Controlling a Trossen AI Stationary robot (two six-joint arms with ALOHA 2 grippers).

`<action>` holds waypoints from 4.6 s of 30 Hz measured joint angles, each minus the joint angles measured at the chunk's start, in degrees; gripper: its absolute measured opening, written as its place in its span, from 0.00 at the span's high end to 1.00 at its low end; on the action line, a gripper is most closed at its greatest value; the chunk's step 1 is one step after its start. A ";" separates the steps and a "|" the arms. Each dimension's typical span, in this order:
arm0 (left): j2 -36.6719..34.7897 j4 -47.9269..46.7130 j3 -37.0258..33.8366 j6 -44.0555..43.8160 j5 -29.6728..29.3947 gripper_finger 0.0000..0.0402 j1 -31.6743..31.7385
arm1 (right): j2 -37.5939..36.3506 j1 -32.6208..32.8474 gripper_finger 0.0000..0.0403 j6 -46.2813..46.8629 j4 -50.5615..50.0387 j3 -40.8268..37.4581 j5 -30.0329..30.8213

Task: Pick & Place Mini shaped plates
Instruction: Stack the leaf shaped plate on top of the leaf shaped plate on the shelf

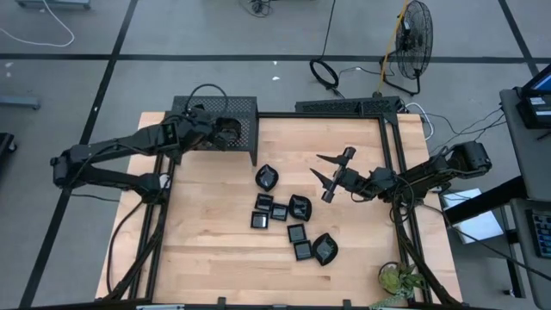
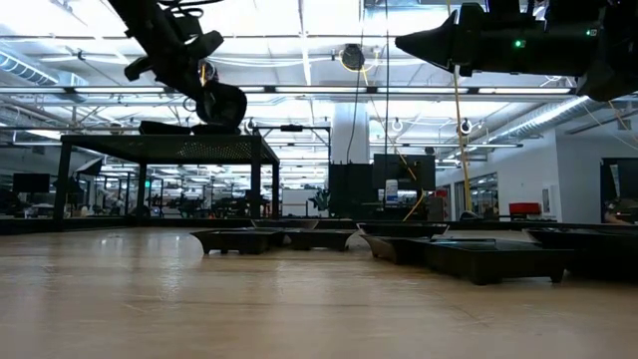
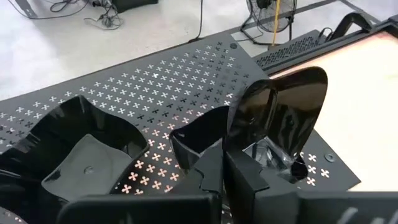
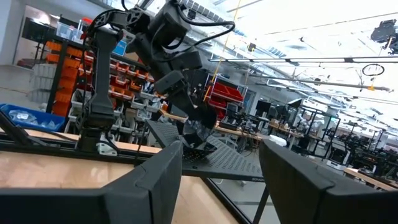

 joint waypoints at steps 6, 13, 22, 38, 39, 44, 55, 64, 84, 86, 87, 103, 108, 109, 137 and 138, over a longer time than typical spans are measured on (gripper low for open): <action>0.10 0.01 0.00 1.56 -0.05 0.98 1.14 | 0.00 0.00 0.50 0.00 -0.02 0.00 0.02; 0.12 0.01 0.00 2.68 0.91 0.92 1.19 | 0.00 0.00 0.50 0.00 -0.02 0.00 0.02; 0.12 0.07 0.00 2.31 0.41 0.73 1.21 | 0.00 0.00 0.50 0.00 -0.24 0.00 0.02; -6.26 6.30 -0.03 14.19 0.49 0.60 -9.06 | -0.02 0.01 0.50 1.07 -1.42 0.00 0.02; -7.46 7.30 -0.27 14.68 -0.19 0.60 -10.63 | -0.02 0.02 0.50 1.07 -1.86 0.00 0.02; -14.38 16.81 -5.96 20.14 -2.18 0.60 -18.86 | -0.02 0.02 0.50 2.83 -2.78 0.00 0.02; -29.10 36.97 -27.26 27.21 -1.62 0.60 -29.65 | -2.70 4.25 0.50 13.39 -17.24 2.14 -0.31; -30.72 39.70 -30.86 30.95 -1.08 0.60 -31.47 | -2.76 19.58 0.50 50.60 -98.49 32.73 2.55; -30.63 39.54 -30.88 34.15 -1.06 0.60 -31.45 | 17.62 25.16 0.50 87.82 -113.95 38.09 -24.26; -30.63 39.57 -30.88 34.94 -1.05 0.60 -31.45 | 18.47 25.16 0.50 88.37 -114.03 38.05 -24.40; -30.63 39.55 -30.88 35.14 -1.05 0.60 -31.45 | 18.71 25.16 0.50 88.64 -114.03 38.05 -24.44; -30.61 39.52 -30.88 35.26 -1.05 0.60 -31.45 | 19.30 21.87 0.52 87.44 -125.02 38.03 -15.27; -30.61 39.52 -30.88 35.18 -1.06 0.60 -31.45 | 19.30 19.47 0.55 84.26 -125.42 38.03 -8.39; -30.61 39.54 -30.88 35.26 -1.05 0.60 -31.45 | 19.30 18.89 0.56 83.40 -125.44 38.03 -6.52; -30.54 37.80 -30.88 33.79 -1.05 0.60 -31.45 | 15.11 15.32 0.58 83.15 -117.13 30.06 -19.76; -30.54 37.80 -30.88 33.81 -1.05 0.60 -31.45 | 15.08 15.32 0.58 83.14 -116.88 29.95 -19.74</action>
